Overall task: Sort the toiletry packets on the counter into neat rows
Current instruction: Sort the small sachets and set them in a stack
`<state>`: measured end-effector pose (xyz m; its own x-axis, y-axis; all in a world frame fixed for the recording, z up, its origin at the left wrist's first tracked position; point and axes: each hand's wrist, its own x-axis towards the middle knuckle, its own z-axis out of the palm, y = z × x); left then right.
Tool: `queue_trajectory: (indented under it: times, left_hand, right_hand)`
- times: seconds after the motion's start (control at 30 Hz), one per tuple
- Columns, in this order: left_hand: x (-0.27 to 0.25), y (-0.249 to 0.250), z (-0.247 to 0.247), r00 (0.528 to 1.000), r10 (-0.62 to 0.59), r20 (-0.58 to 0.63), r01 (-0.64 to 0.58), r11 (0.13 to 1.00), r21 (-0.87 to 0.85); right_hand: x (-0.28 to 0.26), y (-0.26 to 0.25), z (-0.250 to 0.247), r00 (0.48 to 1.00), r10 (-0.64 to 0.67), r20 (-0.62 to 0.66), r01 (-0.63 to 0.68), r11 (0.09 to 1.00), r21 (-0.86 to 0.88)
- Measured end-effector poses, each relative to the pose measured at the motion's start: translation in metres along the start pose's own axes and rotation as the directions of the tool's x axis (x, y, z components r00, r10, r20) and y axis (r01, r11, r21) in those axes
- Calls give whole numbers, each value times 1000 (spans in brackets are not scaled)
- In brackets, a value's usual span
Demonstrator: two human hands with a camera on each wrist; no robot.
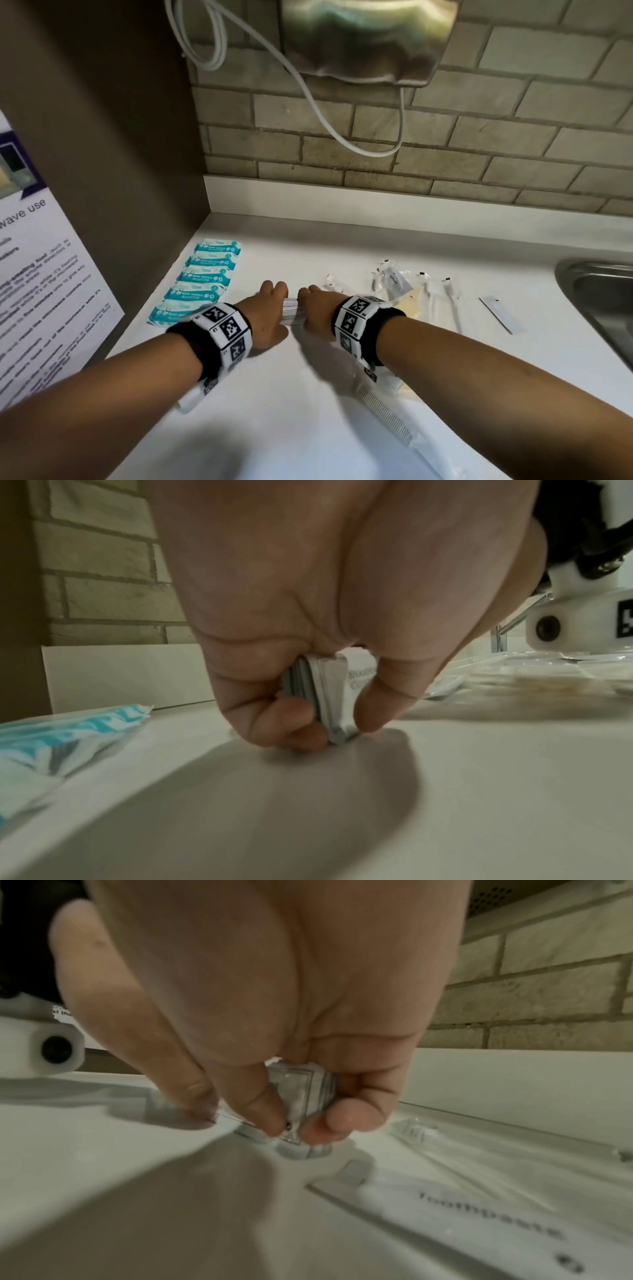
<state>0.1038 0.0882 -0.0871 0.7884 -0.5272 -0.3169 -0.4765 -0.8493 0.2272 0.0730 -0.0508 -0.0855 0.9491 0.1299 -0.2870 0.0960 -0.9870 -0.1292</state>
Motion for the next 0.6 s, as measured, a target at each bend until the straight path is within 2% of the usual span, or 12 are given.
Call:
queue_trajectory:
  times: [0.27, 0.4, 0.5, 0.6]
  left_hand:
    - [-2, 2, 6, 999, 30, -13, -32, 990, -134]
    - [-5, -10, 1, 999, 46, -12, -48, 973, -225]
    - [-6, -20, -3, 994, 46, -98, -68, 970, -235]
    - [-10, -25, -4, 986, 57, -158, -95, 964, -248]
  right_hand:
    - [-4, -4, 9, 995, 74, -66, -69, 994, 80]
    - [-2, 4, 2, 999, 18, -28, -15, 995, 103]
    - [-2, 10, -1, 999, 2, -48, 6, 985, 174]
    - [-1, 11, 1, 999, 5, -50, 3, 987, 159]
